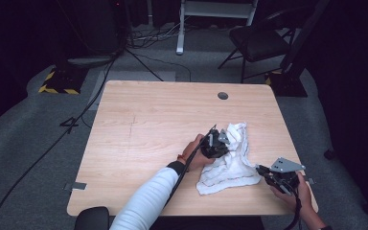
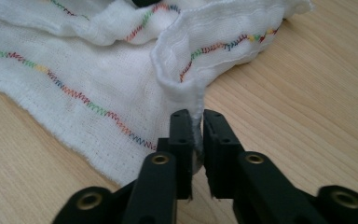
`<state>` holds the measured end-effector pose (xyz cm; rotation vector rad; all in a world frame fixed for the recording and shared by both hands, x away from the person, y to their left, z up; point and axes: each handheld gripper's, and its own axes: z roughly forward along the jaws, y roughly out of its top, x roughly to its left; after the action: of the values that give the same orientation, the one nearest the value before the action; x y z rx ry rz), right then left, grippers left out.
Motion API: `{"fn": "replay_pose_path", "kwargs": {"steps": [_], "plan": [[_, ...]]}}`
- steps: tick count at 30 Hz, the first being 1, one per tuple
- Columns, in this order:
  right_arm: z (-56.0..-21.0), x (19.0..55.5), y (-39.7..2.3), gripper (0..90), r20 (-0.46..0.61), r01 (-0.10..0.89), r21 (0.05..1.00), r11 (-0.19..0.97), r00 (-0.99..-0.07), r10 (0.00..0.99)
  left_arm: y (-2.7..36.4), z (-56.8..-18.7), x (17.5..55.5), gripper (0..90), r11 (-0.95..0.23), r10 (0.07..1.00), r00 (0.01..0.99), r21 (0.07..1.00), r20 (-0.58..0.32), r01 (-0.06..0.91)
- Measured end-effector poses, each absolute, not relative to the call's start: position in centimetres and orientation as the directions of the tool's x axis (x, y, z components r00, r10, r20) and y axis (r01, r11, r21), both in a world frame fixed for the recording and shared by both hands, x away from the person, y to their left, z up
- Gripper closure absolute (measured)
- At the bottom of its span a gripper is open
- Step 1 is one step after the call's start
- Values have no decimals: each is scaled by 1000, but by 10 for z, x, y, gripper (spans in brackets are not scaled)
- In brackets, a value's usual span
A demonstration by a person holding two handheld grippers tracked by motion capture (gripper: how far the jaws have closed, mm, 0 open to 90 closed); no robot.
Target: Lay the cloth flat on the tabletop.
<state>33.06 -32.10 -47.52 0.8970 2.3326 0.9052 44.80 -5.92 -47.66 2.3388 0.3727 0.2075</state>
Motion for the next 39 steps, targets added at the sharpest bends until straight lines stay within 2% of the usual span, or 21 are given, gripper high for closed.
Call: {"fn": "replay_pose_path", "kwargs": {"steps": [4,9,15,21,28,29,32,35,39], "plan": [[-474,332,-324,873,-185,417,717,558,-658,730,-41,-463,449,844,-646,354,934,732,38,215],[-473,334,-330,879,-169,442,721,534,-635,754,-10,-447,451,858,-651,381,921,731,82,204],[-470,340,-340,879,-129,484,737,471,-583,802,48,-436,459,862,-622,473,877,737,84,265],[-471,349,-350,878,-74,540,739,402,-528,846,96,-448,455,864,-621,528,847,708,59,337],[-476,366,-352,854,-54,576,726,376,-498,866,127,-465,429,865,-657,515,856,659,40,365],[-478,370,-352,844,-50,583,722,373,-493,868,130,-465,425,865,-662,511,859,656,40,363],[-480,380,-352,672,-84,600,709,372,-452,888,137,-467,413,865,-660,507,861,656,30,366],[-479,387,-354,550,-100,622,699,353,-404,909,140,-470,400,862,-663,505,863,654,31,364],[-471,383,-354,488,-115,584,725,365,-420,900,145,-469,384,858,-661,493,869,662,26,355]]}}
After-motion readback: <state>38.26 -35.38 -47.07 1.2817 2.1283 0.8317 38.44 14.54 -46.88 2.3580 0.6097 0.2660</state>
